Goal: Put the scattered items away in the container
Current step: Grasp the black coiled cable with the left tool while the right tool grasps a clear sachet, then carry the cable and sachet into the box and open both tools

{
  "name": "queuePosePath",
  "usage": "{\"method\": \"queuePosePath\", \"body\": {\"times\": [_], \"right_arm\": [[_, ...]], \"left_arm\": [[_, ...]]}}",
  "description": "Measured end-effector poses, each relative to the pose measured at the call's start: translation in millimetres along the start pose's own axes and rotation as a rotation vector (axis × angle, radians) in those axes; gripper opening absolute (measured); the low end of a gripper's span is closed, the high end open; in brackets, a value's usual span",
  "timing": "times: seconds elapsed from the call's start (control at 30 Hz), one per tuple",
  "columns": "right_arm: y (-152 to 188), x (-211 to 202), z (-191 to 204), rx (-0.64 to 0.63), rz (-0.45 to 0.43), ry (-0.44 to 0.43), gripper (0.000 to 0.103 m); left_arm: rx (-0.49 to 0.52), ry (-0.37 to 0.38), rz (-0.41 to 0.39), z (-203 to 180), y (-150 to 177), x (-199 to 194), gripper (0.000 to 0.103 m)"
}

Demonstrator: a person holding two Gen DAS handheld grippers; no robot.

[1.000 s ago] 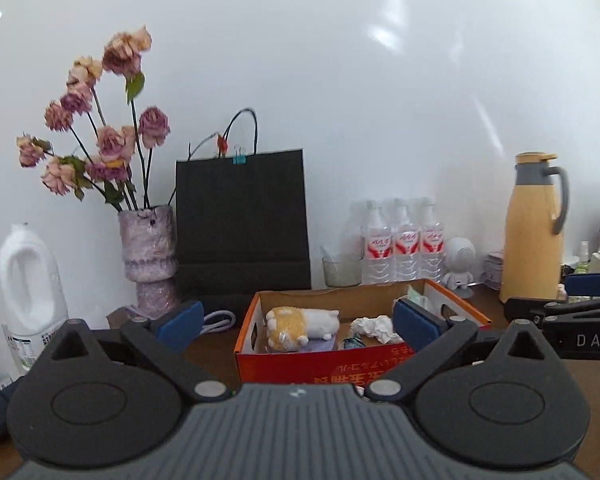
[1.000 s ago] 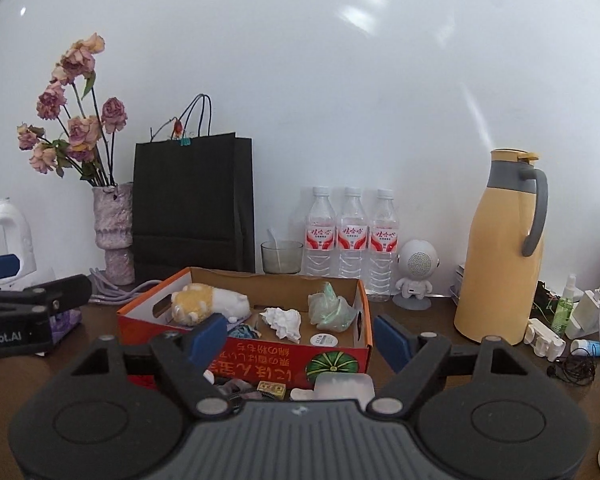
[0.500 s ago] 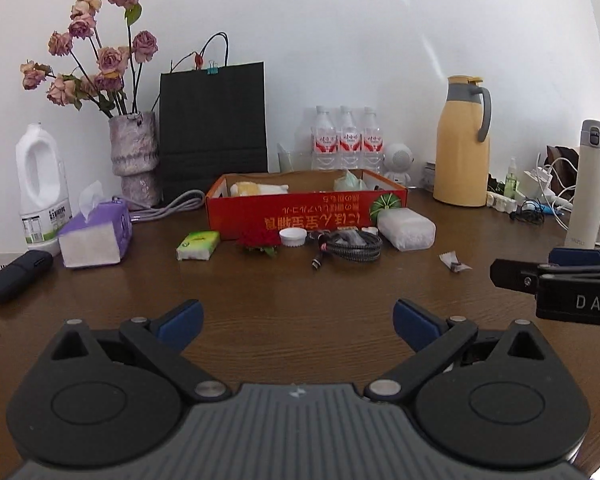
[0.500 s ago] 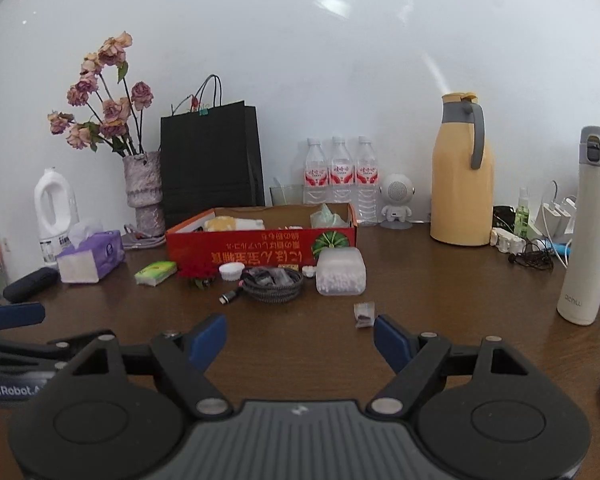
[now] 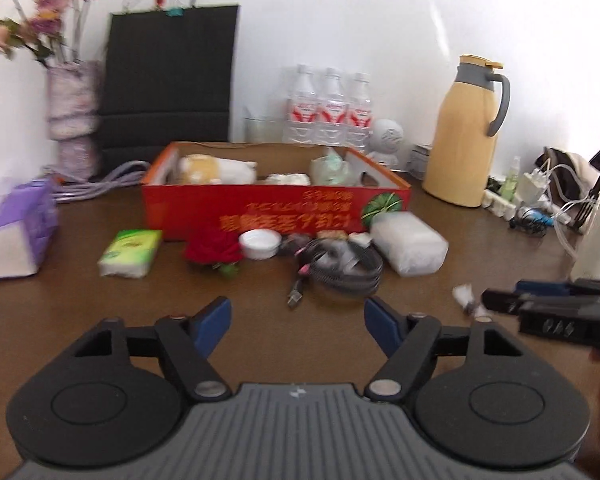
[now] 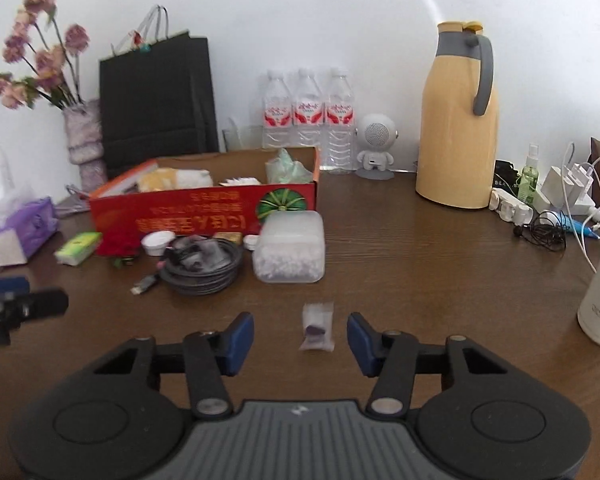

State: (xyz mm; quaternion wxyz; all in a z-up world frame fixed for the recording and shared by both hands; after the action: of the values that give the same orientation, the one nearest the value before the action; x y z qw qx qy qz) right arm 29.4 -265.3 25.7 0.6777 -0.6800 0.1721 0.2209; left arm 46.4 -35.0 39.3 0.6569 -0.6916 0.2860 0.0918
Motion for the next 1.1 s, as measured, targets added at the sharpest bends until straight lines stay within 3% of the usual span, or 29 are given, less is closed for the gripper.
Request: {"method": "queuePosePath", "body": {"times": [0.07,0.13,0.27,0.37,0.47,0.67,0.87,1.1], "right_arm": [[-6.4,20.5,-2.5,0.005,0.035,0.013,0.031],[-7.6,33.9,-8.2,0.029,0.059,-0.004,0.025],[-2.4,46.9,-13.7,0.044,0.108,0.003,0.025],[-1.4,50.1,-10.8,0.013,0.112,0.01,0.024],[-0.3,51.1,-7.7,-0.022,0.102,0.01,0.018],[-0.2,46.3,-5.5,-0.024,0.094,-0.027,0.016],[1.6,14.2,-3.6,0.013,0.016,-0.057,0.016],[15.6,-31.4,9.4,0.009,-0.051,-0.09,0.016]], "left_arm": [[-0.027,-0.021,0.063,0.5,-19.1,32.4,0.066],[-0.048,-0.046,0.087,2.4,-33.4,59.9,0.067],[-0.115,-0.047,0.154,9.8,-49.6,103.0,0.056],[-0.115,-0.022,0.24,7.7,-49.1,124.0,0.029],[-0.151,-0.003,0.257,11.3,-42.4,124.7,0.023],[-0.115,0.002,0.221,1.5,-39.3,101.6,0.019],[-0.127,0.055,0.117,-6.0,-32.6,27.3,0.019],[-0.134,0.013,0.038,-10.4,3.9,-55.0,0.019]]}}
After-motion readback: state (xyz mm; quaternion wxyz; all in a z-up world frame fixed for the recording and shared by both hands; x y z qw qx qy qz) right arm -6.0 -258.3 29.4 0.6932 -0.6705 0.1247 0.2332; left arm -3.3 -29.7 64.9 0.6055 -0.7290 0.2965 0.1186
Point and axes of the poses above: each gripper's, at about its wrist camera, not at the fingertips, and x roughly the way its jaws point, z to its left, y to its underside, the point moved 1 cm from there along x, roughly the way its jaws point, and after that the axes turned 2 degrees about y, right-handed, at the moved point
